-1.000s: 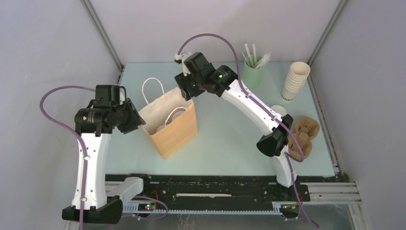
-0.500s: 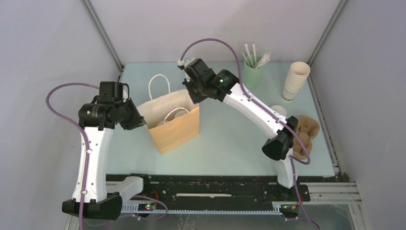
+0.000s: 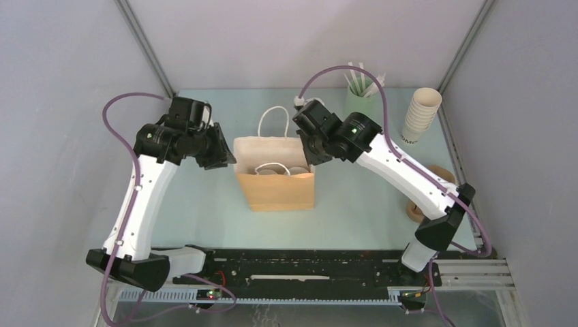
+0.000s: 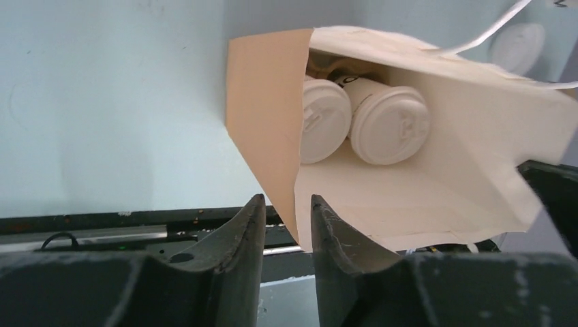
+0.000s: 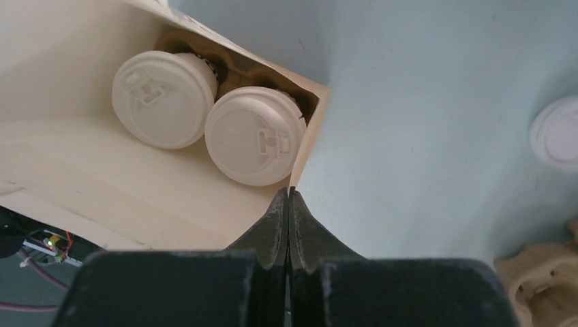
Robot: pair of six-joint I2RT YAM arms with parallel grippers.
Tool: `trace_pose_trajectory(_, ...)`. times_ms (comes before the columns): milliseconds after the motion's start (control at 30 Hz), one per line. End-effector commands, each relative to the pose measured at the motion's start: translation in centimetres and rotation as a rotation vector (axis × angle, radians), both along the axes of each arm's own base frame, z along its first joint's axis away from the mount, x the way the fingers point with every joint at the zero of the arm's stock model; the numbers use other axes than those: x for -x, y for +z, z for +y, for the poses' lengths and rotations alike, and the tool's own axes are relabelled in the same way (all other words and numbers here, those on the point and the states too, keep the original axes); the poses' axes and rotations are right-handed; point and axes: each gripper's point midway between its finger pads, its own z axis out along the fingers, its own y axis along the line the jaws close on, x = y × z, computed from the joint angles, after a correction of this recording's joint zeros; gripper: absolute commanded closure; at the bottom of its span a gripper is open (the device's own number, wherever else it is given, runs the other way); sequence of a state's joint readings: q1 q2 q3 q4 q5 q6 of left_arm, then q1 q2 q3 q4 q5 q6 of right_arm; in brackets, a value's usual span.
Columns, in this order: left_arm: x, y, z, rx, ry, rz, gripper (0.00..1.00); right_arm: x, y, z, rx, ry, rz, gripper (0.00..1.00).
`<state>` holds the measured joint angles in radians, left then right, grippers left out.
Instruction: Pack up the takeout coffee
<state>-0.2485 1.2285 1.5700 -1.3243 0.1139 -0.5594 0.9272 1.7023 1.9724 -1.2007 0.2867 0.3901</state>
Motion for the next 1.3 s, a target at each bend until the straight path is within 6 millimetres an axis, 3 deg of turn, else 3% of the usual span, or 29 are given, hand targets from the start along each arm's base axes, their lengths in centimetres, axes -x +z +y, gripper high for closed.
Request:
trace_pose_trajectory(0,-1.2,2.1,-2.8,0.065,-0.084,-0.066,0.63,1.3,0.4,-2.0,-0.058,-0.090,0.025,0.99)
trace_pose_trajectory(167,-1.7,1.8,-4.2,0.041,-0.131,-0.059,0.70,1.5,0.1,-3.1,-0.073,-0.120,0.039,0.90)
trace_pose_trajectory(400,-2.3,1.9,-3.9,-0.003,-0.134,-0.074,0.74,1.9,1.1,-3.8,-0.083,-0.068,0.009,0.63)
trace_pose_trajectory(567,-2.9,1.6,-2.9,-0.088,-0.116,-0.070,0.70,1.2,3.3,-5.1,-0.015,-0.013,-0.076,0.47)
trace_pose_trajectory(700,-3.6,1.1,-3.0,-0.105,-0.119,-0.065,0.68,0.9,5.9,-4.5,-0.024,0.078,-0.147,0.42)
trace_pose_trajectory(833,-4.5,0.8,-2.4,-0.156,-0.102,-0.067,0.69,0.8,8.0,-2.9,-0.056,0.150,-0.194,0.41)
trace_pose_trajectory(933,-5.4,1.1,-2.6,-0.162,-0.098,-0.088,0.71,1.2,8.6,-0.7,-0.086,0.269,-0.220,0.42)
trace_pose_trajectory(1133,-7.2,0.8,-3.6,-0.198,-0.119,-0.094,0.77,1.3,7.5,3.2,-0.110,0.416,-0.215,0.49)
trace_pose_trajectory(1267,-7.7,1.3,-4.1,-0.217,-0.141,-0.142,0.87,0.7,6.2,4.8,-0.116,0.457,-0.217,0.65)
